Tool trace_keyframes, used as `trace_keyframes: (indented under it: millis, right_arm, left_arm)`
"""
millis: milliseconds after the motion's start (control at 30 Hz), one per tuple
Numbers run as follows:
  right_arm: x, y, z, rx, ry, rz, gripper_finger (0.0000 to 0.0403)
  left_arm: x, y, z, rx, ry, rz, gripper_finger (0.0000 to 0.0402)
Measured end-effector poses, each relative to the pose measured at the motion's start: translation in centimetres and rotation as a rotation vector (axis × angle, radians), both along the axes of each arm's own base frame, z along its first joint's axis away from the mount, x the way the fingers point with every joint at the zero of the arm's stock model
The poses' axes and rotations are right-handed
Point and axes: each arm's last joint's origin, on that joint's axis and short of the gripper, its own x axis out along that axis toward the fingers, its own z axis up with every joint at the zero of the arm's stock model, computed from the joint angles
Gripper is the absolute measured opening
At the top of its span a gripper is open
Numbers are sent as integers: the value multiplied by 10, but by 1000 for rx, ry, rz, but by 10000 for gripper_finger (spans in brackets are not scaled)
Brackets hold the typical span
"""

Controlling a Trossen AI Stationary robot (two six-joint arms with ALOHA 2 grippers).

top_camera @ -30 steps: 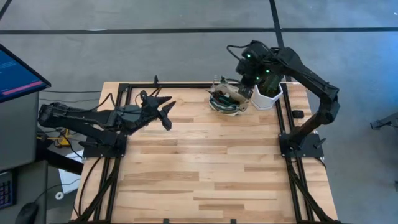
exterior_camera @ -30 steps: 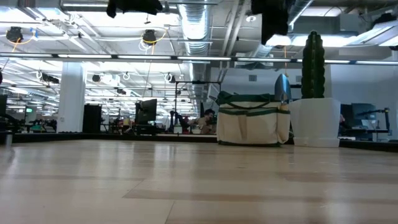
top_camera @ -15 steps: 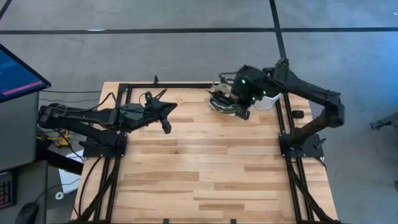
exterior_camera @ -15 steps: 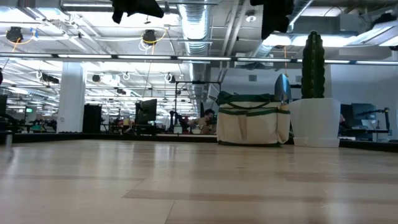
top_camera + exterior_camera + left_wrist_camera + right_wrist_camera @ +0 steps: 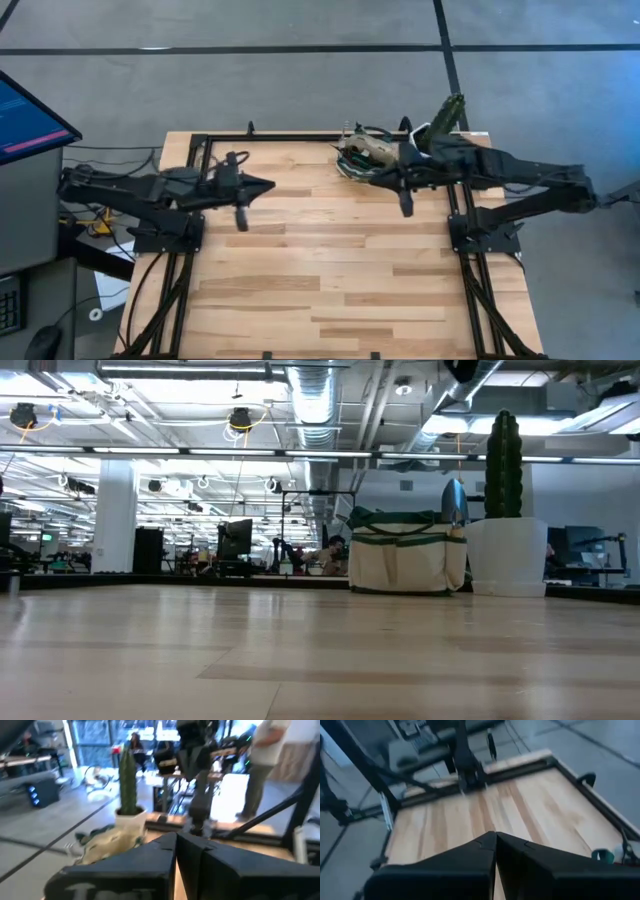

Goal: Pick & Place Garden tools in Gardening bag
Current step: Return to Home Position

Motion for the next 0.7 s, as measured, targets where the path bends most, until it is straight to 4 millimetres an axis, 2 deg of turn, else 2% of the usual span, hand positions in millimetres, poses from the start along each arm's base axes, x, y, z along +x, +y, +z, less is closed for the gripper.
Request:
trace_keyframes:
  millis: [233, 400, 567, 700]
  right_arm:
    - [-32, 13, 22, -24, -132, -7, 0]
    - [-56, 16, 34, -38, -211, 16, 0]
    - [-77, 16, 42, -82, -274, 12, 0]
    - [-90, 15, 47, -107, -311, -13, 0]
  left_arm:
    - [-35, -6, 20, -28, -130, -81, 1]
    - [-54, -6, 28, -44, -193, -111, 1]
    - [-65, -4, 32, -47, -229, -124, 1]
    - [-68, -4, 33, 20, -223, -122, 1]
